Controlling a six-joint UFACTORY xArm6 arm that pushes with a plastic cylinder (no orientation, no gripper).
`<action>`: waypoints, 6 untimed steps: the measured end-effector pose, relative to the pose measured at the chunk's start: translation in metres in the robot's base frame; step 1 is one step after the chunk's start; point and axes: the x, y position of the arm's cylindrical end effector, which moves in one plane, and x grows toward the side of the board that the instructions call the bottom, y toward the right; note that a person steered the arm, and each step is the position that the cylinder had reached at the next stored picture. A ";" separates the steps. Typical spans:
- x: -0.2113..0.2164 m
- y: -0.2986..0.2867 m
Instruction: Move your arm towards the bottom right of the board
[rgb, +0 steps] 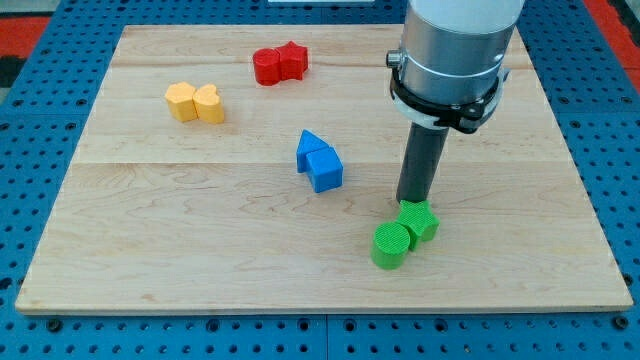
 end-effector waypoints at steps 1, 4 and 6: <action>0.000 0.006; -0.001 0.086; 0.030 0.098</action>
